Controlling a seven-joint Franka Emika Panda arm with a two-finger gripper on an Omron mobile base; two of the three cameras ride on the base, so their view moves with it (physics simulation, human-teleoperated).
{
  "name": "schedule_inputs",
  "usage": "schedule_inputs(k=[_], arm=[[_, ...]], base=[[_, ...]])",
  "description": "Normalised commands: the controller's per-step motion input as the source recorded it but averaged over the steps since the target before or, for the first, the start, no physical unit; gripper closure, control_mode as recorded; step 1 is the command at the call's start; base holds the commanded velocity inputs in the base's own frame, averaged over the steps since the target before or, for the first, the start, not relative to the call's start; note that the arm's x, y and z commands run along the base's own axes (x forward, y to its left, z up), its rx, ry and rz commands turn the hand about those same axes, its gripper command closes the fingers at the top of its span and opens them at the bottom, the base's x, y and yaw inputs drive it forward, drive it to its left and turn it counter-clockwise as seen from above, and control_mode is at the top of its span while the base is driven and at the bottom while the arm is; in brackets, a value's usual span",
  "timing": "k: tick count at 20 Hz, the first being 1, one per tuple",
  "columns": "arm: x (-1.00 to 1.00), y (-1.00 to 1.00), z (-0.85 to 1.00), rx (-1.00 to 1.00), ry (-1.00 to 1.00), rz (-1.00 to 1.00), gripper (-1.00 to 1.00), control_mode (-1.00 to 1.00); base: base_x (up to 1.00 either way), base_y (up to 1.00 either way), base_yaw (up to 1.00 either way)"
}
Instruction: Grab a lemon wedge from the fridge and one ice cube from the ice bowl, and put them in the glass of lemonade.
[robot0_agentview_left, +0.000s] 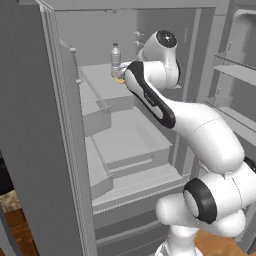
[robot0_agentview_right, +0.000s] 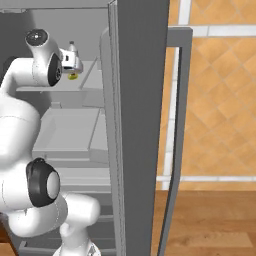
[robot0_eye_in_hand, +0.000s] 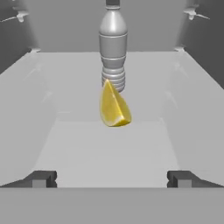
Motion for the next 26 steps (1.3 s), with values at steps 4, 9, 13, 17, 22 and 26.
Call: schedule_inputs(k=[4,9,13,17,22,26], arm=[[0.68,0.0,-0.37,-0.01,0.01,0.0,-1.0,-1.0],[0.69,0.12,-0.11,0.0,0.05,0.0,-1.0,-1.0],[0.67,0.31,-0.06,0.0,0.06,0.0,-1.0,-1.0],[0.75,0.09,-0.12,0.0,0.03,0.0,-1.0,-1.0],[0.08,0.0,-0.45,0.0,0.03,0.03,-1.0,-1.0],[-0.12,0.0,-0.66,-0.01,0.0,0.02,1.0,-1.0]], base=[[0.0,0.0,0.0],[0.0,0.0,0.0],[0.0,0.0,0.0],[0.0,0.0,0.0],[0.0,0.0,0.0],[0.0,0.0,0.0]])
